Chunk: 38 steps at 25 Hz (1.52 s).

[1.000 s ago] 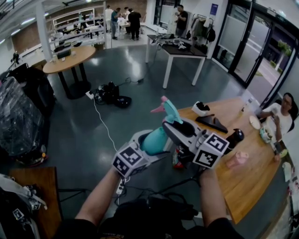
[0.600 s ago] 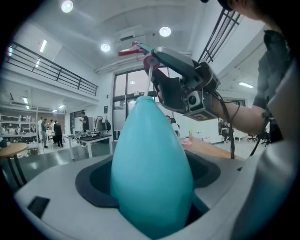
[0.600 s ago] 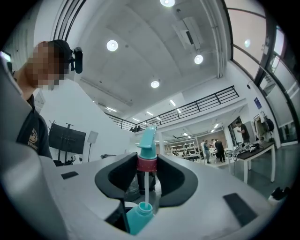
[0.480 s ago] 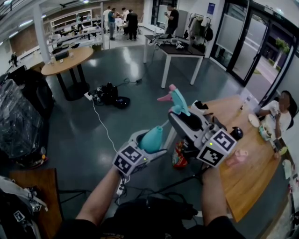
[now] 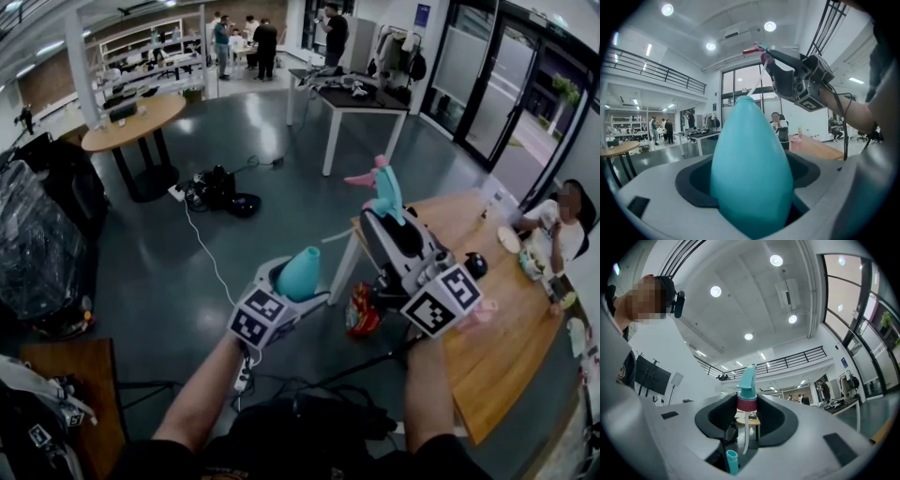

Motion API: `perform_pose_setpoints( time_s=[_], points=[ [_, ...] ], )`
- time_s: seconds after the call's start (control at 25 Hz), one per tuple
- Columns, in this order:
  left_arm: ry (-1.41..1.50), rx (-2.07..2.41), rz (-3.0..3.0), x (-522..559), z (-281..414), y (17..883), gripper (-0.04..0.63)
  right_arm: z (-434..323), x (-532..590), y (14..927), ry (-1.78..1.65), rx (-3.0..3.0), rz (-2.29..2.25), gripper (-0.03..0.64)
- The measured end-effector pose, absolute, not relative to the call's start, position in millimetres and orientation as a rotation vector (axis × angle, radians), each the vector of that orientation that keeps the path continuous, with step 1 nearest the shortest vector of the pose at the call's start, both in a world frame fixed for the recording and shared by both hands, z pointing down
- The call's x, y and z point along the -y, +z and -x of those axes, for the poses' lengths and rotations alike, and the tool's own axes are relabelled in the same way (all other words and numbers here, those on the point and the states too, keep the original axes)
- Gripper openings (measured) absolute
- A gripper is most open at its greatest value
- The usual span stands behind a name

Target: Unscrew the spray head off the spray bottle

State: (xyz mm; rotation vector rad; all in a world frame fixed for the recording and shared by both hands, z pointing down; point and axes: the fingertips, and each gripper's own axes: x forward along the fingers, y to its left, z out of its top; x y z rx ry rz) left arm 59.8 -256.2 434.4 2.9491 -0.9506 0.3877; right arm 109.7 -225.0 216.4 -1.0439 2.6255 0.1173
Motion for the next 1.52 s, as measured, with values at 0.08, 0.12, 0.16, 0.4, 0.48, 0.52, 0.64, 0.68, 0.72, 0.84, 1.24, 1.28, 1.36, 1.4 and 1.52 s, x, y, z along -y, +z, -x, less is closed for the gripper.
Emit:
perform_pose_setpoints(
  time_s=[0.08,0.12,0.16,0.4,0.48,0.52,0.64,0.68,0.72,0.84,1.24,1.28,1.36,1.4,1.52],
  points=[
    [0.364,0.982,-2.942,259,-58,430,0.437,-111,229,222,0.116,-2.629,1.076,0.135],
    [0.349,0.997,-2.941,260,-57,426,0.437,-111,231,226,0.118,-2.631,1.098,0.135],
    [0.335,1.01,-2.942,261,-56,422,0.437,-112,234,231,0.12,-2.633,1.124,0.135],
    [0.271,1.069,-2.959,261,-53,400,0.437,-114,246,263,0.118,-2.654,1.257,0.135],
    [0.252,1.078,-2.965,261,-53,395,0.437,-115,249,272,0.108,-2.664,1.284,0.135],
    [0.245,1.081,-2.968,260,-53,392,0.437,-115,250,277,0.102,-2.668,1.297,0.135],
    [0.228,1.09,-2.975,260,-52,386,0.437,-116,253,290,0.084,-2.677,1.347,0.135],
    [0.224,1.093,-2.978,260,-52,384,0.437,-116,254,295,0.077,-2.68,1.361,0.135],
    [0.22,1.097,-2.98,260,-52,383,0.437,-116,254,299,0.068,-2.681,1.371,0.135],
    [0.211,1.104,-2.985,262,-52,378,0.437,-115,255,308,0.034,-2.68,1.392,0.135],
    [0.196,1.107,-2.977,263,-50,376,0.437,-115,251,327,-0.018,-2.661,1.427,0.133],
    [0.196,1.104,-2.978,263,-50,377,0.437,-115,250,328,-0.018,-2.658,1.425,0.133],
    [0.194,1.099,-2.978,263,-51,377,0.437,-114,249,328,-0.023,-2.651,1.433,0.133],
    [0.193,1.096,-2.978,263,-51,377,0.437,-114,249,328,-0.022,-2.651,1.438,0.132],
    [0.196,1.089,-2.982,262,-52,378,0.437,-115,249,330,-0.012,-2.658,1.435,0.133]
  ],
)
